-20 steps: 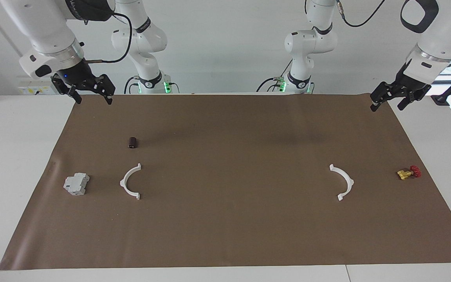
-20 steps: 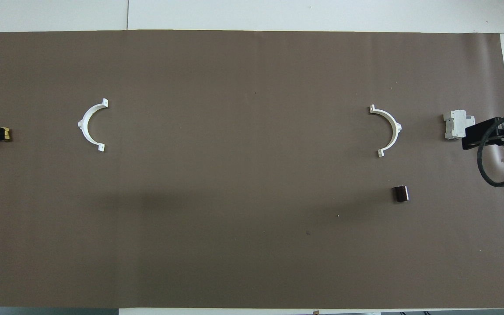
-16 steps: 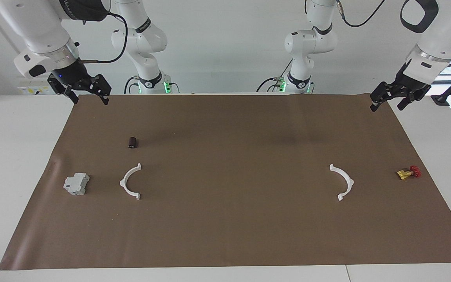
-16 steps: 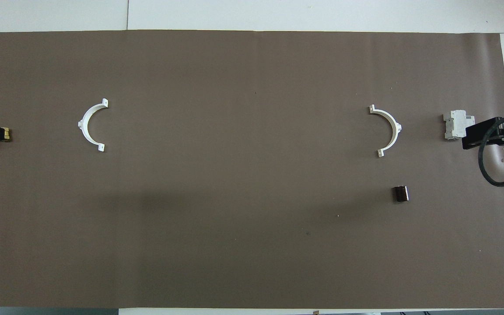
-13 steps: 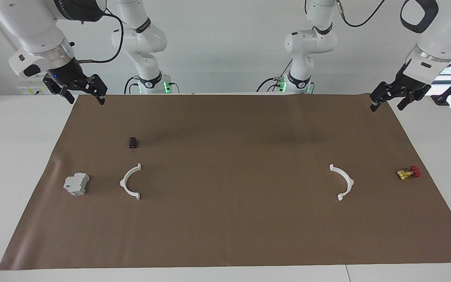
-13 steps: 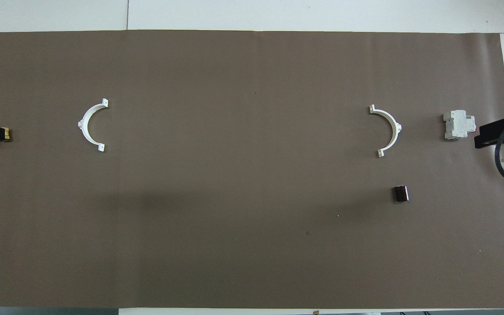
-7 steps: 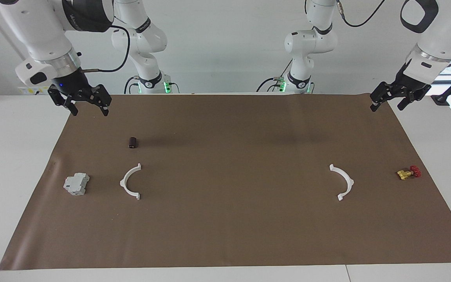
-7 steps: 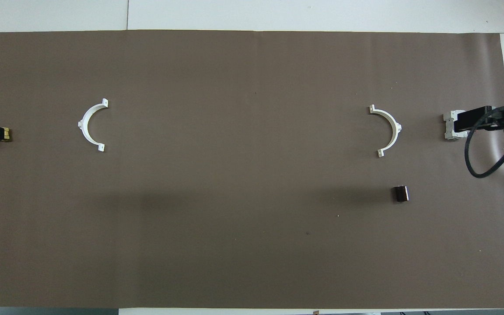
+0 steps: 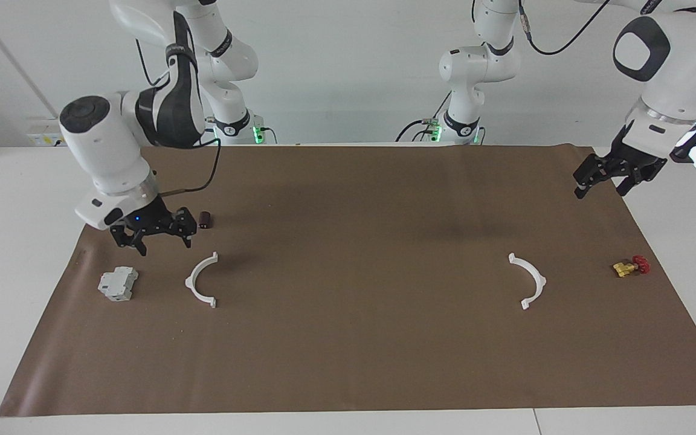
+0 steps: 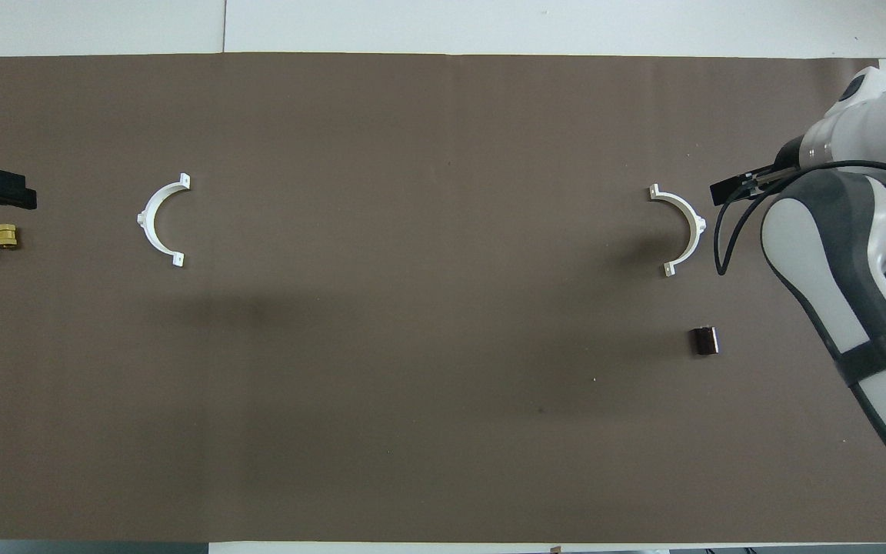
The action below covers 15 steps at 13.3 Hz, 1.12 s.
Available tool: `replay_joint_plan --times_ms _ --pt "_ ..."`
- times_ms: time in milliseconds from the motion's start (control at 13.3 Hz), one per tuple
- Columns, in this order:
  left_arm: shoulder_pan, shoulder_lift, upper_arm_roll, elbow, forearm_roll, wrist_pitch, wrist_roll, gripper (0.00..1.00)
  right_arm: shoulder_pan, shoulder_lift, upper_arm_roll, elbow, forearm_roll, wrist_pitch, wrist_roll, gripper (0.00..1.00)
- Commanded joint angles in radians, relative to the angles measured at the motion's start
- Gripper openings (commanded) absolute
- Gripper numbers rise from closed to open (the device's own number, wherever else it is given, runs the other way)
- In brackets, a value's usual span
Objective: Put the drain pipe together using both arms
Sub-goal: 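Grasp the white half-ring with the right gripper while the left gripper grasps the other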
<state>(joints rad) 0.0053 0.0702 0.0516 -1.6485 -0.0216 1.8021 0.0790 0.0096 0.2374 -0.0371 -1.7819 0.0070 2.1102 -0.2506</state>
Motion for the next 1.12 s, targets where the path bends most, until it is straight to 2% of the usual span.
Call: replay_joint_plan --times_ms 0,150,300,525,975,1050 --pt "-0.007 0.052 0.002 -0.045 0.019 0.109 0.004 1.0 -0.019 0.077 0.006 0.013 0.069 0.053 -0.047 0.93" --pt "-0.008 0.08 0.002 -0.121 0.019 0.234 0.004 1.0 -0.014 0.134 0.005 0.01 0.123 0.095 -0.05 0.9" --pt "-0.01 0.121 0.001 -0.164 0.019 0.33 0.004 1.0 -0.011 0.14 0.005 -0.013 0.123 0.103 -0.125 0.81" --pt "-0.01 0.17 0.001 -0.23 0.019 0.482 0.004 1.0 -0.031 0.131 0.003 -0.103 0.125 0.207 -0.187 0.75" --pt "-0.033 0.296 0.001 -0.247 0.017 0.612 0.001 0.97 -0.027 0.128 0.003 -0.142 0.125 0.218 -0.18 0.65" --pt "-0.034 0.306 0.001 -0.257 0.017 0.623 0.001 0.88 -0.027 0.128 0.003 -0.142 0.123 0.218 -0.18 0.64"
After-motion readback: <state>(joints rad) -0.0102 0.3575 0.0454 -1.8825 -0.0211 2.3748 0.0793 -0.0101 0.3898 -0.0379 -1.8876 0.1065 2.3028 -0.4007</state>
